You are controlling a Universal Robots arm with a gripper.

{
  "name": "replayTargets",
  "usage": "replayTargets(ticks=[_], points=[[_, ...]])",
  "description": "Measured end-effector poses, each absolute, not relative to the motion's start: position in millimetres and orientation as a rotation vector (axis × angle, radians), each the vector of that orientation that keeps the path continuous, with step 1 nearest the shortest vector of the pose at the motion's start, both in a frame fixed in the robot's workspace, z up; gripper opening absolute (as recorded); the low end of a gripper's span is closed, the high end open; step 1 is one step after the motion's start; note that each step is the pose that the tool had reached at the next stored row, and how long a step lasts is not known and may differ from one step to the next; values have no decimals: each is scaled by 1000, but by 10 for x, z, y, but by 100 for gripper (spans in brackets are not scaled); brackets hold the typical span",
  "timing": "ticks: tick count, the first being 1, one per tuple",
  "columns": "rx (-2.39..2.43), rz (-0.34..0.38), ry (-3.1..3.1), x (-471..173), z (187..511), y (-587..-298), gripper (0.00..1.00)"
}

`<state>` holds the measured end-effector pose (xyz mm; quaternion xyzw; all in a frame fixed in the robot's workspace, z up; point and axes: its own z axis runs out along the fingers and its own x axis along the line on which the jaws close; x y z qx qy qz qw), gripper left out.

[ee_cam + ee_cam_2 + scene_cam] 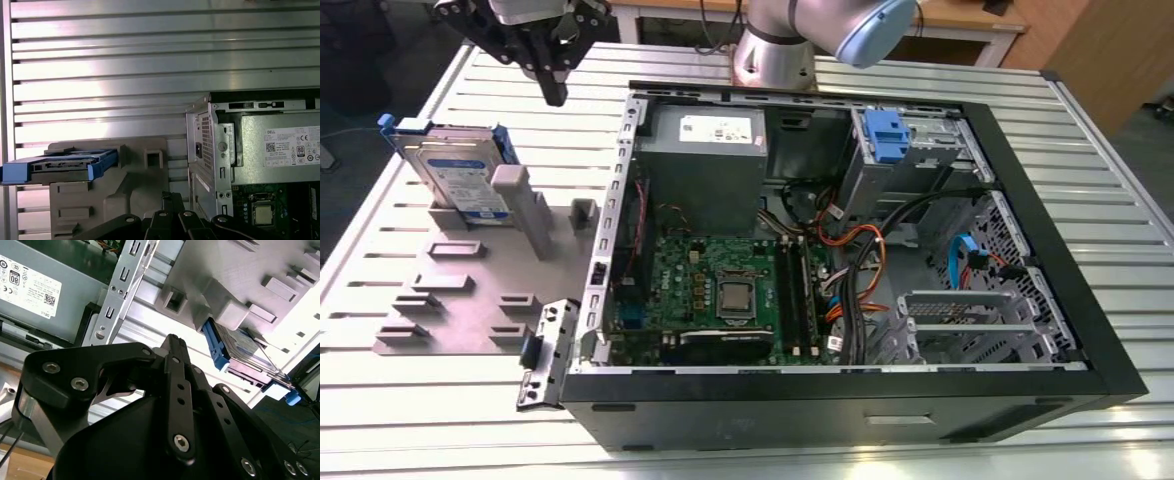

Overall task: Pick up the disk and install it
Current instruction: 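Reach for the disk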

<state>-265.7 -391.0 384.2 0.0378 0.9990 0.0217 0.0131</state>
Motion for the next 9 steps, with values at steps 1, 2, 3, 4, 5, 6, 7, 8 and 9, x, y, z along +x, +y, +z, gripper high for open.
replayTargets(ticks=[1,2,3,4,5,6,7,8,9], points=[[118,68,3113,-2657,3842,-3910,11],[118,68,3113,-2657,3842,-3910,11],[118,68,3113,-2658,3842,-3910,11],[118,68,3116,-2658,3840,-3910,11],[119,67,3123,-2658,3839,-3910,11],[120,67,3134,-2658,3838,-3910,11],[120,67,3144,-2658,3836,-3910,11],[121,66,3152,-2658,3835,-3910,11],[121,66,3155,-2658,3835,-3910,11]])
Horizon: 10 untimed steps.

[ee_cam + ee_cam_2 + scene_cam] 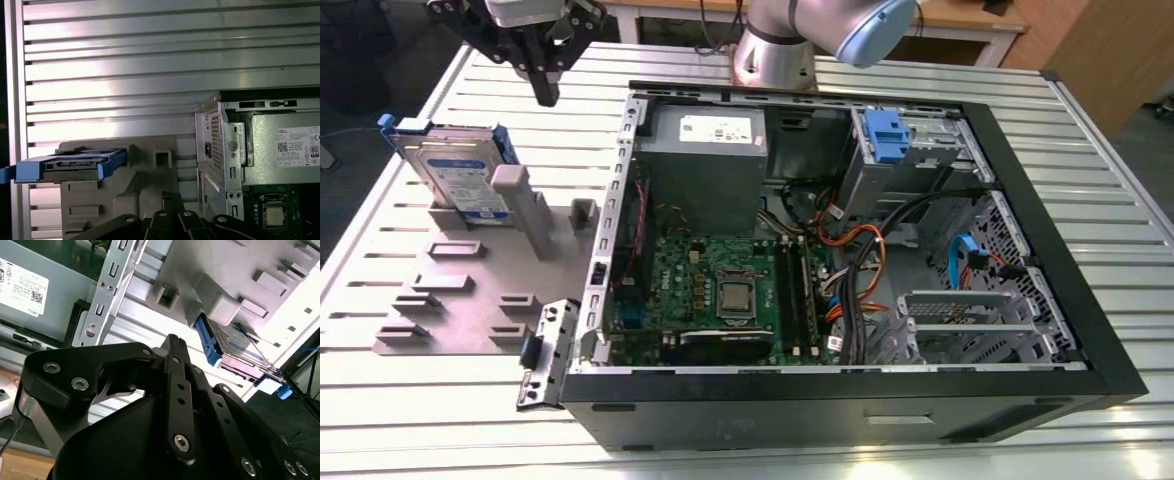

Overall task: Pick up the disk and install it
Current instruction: 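Reach for the disk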

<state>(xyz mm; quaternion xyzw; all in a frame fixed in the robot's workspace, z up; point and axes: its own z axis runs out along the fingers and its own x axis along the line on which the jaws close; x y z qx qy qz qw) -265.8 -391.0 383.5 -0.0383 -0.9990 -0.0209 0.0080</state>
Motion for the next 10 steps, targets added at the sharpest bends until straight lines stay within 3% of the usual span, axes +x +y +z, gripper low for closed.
replayTargets(ticks=[10], points=[[-120,-65,-3122,-2715,3828,-3910,11]])
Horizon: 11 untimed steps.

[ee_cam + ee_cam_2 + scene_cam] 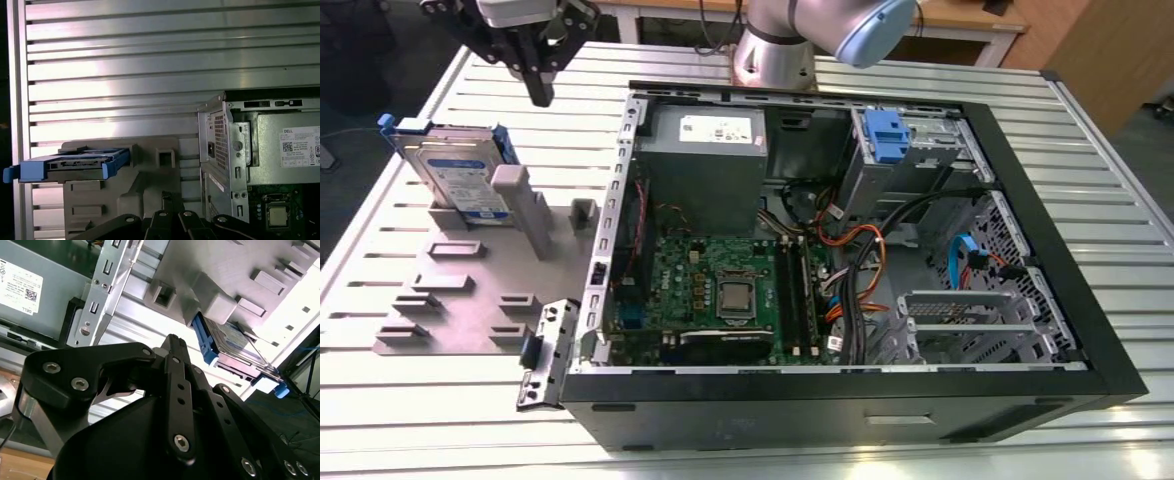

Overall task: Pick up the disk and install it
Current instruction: 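Reach for the disk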

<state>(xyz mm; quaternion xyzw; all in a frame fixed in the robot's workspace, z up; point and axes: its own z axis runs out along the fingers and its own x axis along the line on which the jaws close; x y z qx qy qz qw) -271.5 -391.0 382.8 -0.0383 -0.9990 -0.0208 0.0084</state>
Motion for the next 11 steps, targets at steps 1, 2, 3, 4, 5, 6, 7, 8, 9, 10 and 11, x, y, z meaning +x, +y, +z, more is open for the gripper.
replayTargets(ticks=[1,2,3,4,5,6,7,8,9,10,11], points=[[-120,-65,-3122,-2737,3826,-3910,11],[-120,-65,-3122,-2763,3824,-3910,11],[-120,-65,-3122,-2791,3821,-3910,11],[-120,-65,-3122,-2820,3818,-3910,11],[-120,-65,-3122,-2850,3815,-3909,11],[-120,-65,-3122,-2882,3812,-3909,11],[-120,-65,-3122,-2912,3809,-3908,11],[-120,-65,-3122,-2937,3803,-3908,11],[-120,-65,-3122,-2959,3797,-3907,11],[-120,-65,-3122,-2981,3791,-3906,11],[-120,-65,-3122,-3006,3784,-3905,11]])
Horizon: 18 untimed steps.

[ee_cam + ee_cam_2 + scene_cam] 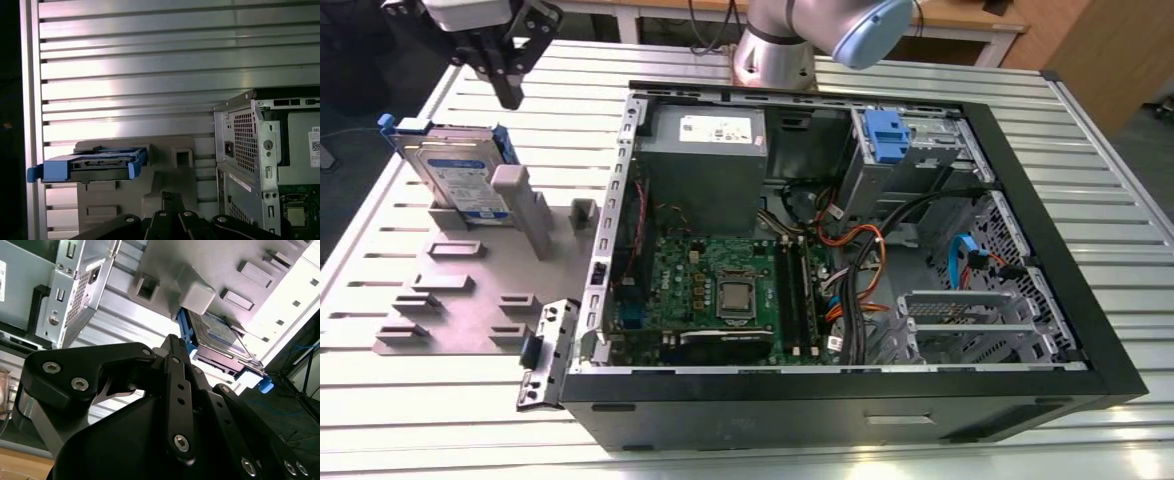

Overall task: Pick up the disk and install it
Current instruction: 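Reach for the disk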

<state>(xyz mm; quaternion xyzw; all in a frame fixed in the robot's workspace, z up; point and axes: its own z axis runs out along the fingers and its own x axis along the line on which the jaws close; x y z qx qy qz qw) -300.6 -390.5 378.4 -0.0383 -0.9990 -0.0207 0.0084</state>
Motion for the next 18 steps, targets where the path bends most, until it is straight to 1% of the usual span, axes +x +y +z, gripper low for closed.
replayTargets(ticks=[18], points=[[-120,-64,-3122,-3535,3666,-3877,11]])
